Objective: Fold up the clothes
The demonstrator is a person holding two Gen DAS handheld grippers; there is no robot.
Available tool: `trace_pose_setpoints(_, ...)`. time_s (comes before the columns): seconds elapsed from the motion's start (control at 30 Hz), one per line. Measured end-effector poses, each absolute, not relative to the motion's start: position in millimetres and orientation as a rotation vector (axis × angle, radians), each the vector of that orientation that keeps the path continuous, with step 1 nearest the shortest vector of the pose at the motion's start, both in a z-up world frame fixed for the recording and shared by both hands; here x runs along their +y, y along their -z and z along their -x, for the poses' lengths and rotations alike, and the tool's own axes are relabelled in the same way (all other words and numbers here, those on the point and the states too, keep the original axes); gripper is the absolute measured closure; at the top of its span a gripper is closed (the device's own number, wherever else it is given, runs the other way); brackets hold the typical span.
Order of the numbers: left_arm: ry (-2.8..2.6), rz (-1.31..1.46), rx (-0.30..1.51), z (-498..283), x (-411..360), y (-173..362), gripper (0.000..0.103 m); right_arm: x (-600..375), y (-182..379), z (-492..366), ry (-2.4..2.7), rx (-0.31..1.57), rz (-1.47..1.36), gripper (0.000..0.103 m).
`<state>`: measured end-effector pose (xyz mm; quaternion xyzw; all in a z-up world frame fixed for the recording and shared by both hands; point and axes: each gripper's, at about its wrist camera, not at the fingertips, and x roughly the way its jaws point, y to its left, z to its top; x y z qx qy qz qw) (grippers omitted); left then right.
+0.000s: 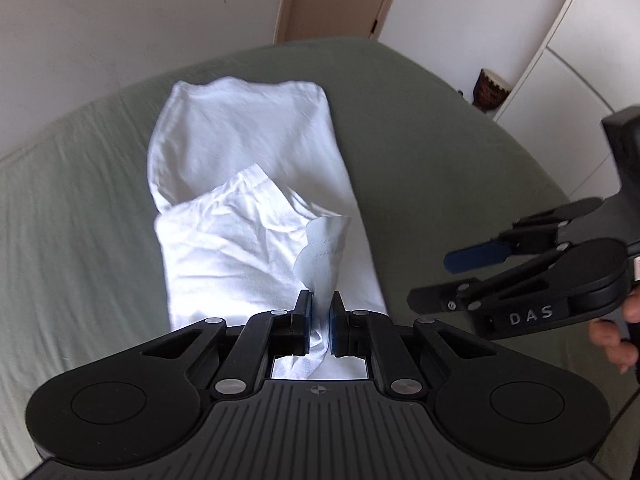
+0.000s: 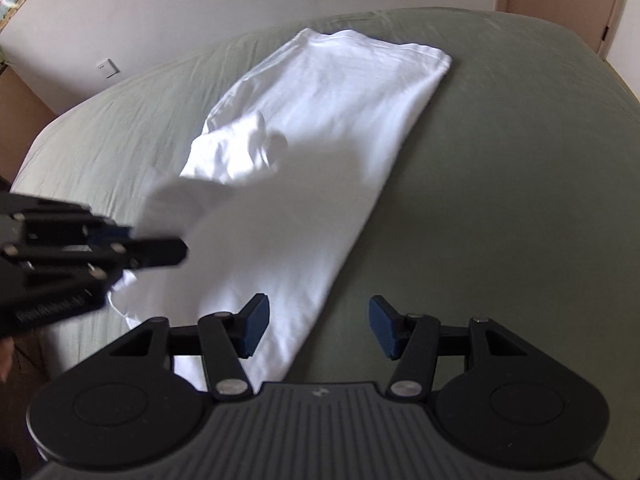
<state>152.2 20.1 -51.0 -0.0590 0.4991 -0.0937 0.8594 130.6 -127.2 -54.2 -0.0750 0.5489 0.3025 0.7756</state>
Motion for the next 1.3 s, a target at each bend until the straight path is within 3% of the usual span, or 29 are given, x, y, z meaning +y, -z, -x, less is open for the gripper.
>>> trace_pose_setpoints(0.2,0.170,0.078,1.133,-164.6,-8.1,91.3,0.093,-142.5,62.2,-139.8,-0.616,1.207,0.118,0.044)
trace_pose_setpoints(0.37,0.214,0.111,1.178,-160.3,-7.4,108.1,0.069,-145.3,77.2,-144.8,-0.624,1.248,0.077,0.042)
trace_pose_setpoints(0.57,0.362,0.099,1.128,-134.6,8.1,78.1,0.059,-143.1,82.2,-156.1,-0.648,1.244,0.010,0.039)
trace_pose_setpoints(0.7,0.345,0.107,1.095,-135.8,44.6,60.4,0.057,-137.1,84.4,-160.6,-0.679,1.231,-0.022,0.039)
trace_pose_setpoints(0.93,0.344,0.006,1.012,-207.1,100.9,45.6,0.057,-118.0,91.4,-154.2,-0.769,1.225,-0.004,0.039)
trace_pose_setpoints(1.13,0.504,-0.047,1.026,-263.2,99.1,45.6,0.057,-114.5,94.7,-151.9,-0.751,1.231,0.037,0.039)
trace_pose_setpoints(1.3,0.624,-0.286,1.086,-275.5,82.5,62.7,0.057,-113.4,96.3,-145.7,-0.778,1.246,0.043,0.039)
